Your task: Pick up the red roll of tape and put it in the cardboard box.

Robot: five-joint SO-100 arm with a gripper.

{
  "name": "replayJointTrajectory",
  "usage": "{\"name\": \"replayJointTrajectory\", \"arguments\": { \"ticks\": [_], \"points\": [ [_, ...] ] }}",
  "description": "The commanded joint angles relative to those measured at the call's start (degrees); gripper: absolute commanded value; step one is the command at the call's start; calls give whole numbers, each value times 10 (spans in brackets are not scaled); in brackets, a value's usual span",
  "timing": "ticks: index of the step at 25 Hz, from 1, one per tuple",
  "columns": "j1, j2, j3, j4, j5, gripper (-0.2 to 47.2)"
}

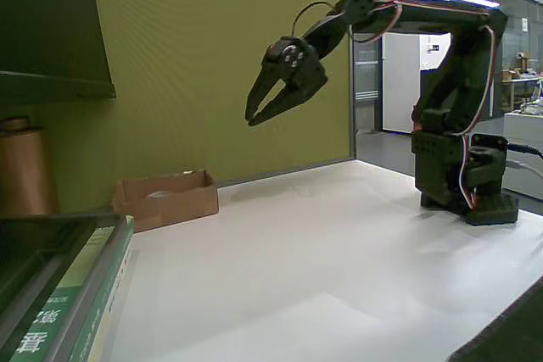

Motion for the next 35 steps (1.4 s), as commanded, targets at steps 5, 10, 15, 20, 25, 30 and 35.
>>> {"name": "replayJointTrajectory", "arguments": {
  "ticks": [5, 10, 15, 20, 25, 30, 35],
  "points": [
    [-43, 155, 91, 31, 73, 1],
    [-109, 268, 192, 51, 93, 1],
    [-187, 383, 308, 79, 97, 1],
    [-243, 541, 456, 78, 134, 1],
    [-267, 648, 563, 94, 141, 0],
    [-294, 724, 622, 118, 145, 0],
    [-294, 756, 660, 132, 142, 0]
  ]
}}
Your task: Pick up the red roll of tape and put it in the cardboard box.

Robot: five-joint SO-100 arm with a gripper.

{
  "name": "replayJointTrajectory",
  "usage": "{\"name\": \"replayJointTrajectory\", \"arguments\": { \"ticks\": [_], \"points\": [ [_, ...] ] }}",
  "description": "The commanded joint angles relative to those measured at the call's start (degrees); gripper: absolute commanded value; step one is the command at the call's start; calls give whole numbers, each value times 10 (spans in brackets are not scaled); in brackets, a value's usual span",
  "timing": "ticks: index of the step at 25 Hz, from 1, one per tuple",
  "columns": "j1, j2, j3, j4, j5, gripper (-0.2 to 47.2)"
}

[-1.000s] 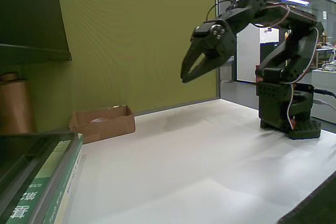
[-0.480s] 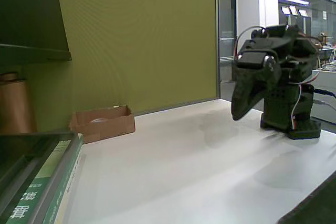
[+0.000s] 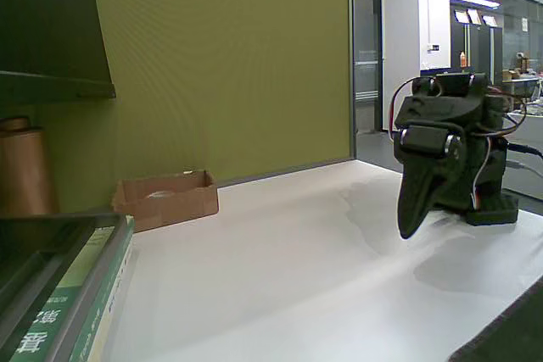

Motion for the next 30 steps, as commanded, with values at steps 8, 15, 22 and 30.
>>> {"name": "replayJointTrajectory", "arguments": {
  "ticks": [8, 15, 22, 30],
  "points": [
    [-8, 48, 28, 6, 1, 0],
    [-8, 48, 29, 6, 2, 0],
    [-8, 48, 29, 6, 2, 0],
    [-8, 48, 29, 6, 2, 0]
  ]
}}
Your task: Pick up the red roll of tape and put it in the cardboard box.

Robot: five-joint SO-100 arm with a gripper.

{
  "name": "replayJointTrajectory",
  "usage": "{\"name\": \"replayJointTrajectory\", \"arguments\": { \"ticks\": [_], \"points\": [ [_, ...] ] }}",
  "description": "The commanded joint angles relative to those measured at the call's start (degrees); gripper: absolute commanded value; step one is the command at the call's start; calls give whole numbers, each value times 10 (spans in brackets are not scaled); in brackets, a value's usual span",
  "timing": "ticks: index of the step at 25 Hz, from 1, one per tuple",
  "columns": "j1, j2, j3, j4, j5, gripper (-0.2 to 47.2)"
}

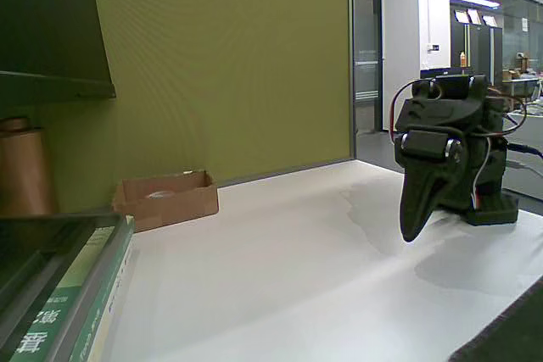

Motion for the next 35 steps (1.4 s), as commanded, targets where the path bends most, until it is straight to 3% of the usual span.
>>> {"name": "replayJointTrajectory", "arguments": {
  "ticks": [1, 35],
  "points": [
    [-8, 48, 23, 3, -4, 0],
    [-8, 48, 23, 3, -4, 0]
  ]
}}
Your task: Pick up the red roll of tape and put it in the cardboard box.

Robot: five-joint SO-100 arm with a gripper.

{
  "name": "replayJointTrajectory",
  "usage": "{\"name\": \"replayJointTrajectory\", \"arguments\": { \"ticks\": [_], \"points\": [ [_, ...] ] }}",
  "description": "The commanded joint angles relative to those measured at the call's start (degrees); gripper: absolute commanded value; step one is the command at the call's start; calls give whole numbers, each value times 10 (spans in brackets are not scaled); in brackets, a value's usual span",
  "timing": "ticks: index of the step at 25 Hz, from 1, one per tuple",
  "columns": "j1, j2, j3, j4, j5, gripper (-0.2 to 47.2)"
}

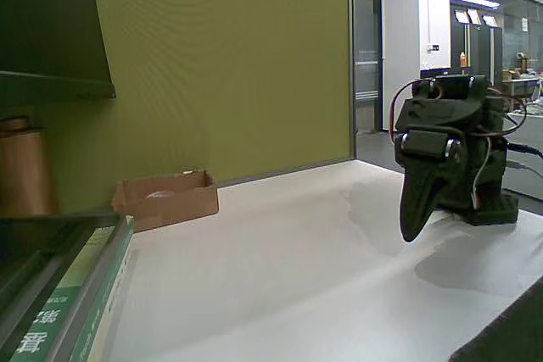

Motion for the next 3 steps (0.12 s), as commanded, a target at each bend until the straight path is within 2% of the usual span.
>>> {"name": "replayJointTrajectory", "arguments": {
  "ticks": [1, 3],
  "points": [
    [-8, 48, 23, 3, -4, 0],
    [-8, 48, 23, 3, -4, 0]
  ]
}}
